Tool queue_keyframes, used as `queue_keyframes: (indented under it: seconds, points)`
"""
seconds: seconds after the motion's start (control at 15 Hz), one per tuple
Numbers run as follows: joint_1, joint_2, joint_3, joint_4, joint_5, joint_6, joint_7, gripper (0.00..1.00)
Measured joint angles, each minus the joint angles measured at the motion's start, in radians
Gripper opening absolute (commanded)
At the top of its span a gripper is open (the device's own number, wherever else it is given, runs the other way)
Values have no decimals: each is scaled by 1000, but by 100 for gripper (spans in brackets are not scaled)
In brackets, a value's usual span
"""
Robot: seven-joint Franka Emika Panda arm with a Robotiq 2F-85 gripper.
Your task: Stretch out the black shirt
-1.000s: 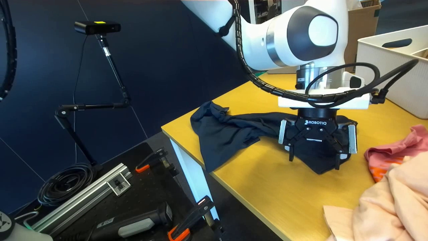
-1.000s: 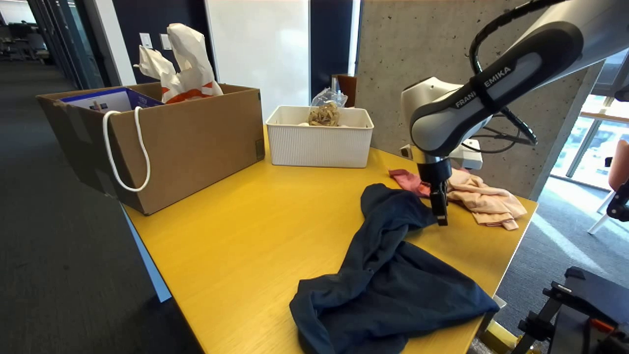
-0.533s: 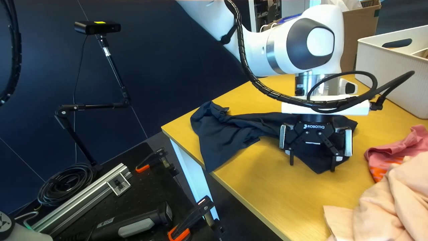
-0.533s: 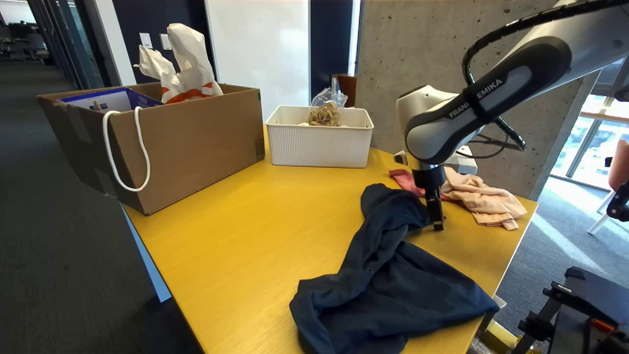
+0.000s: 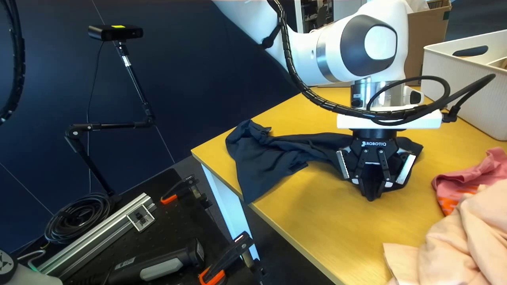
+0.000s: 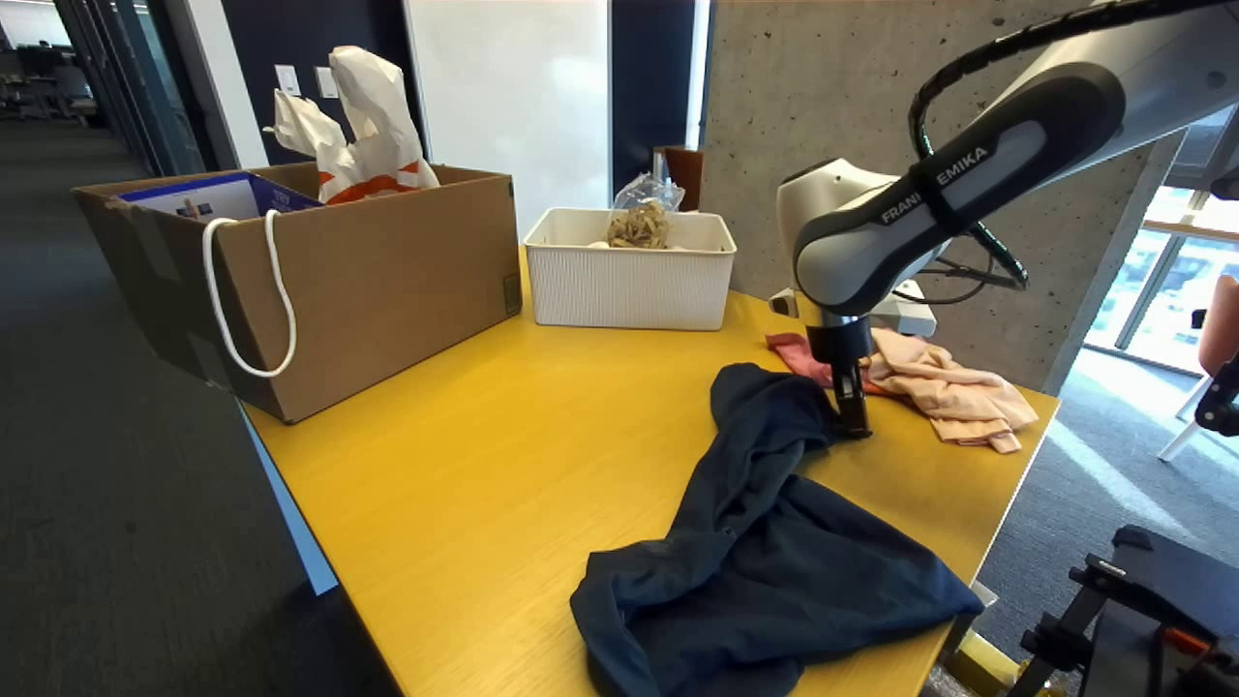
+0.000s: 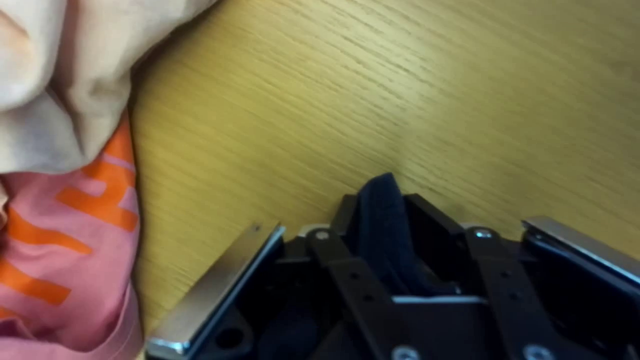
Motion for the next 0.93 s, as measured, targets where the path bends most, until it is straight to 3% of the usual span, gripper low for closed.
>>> queue_keyframes:
  seconds: [0.47, 0.93]
  points:
    - [-4, -8, 0, 3, 0, 20, 0, 4]
    - [14, -99, 18, 33, 3, 60, 66, 4]
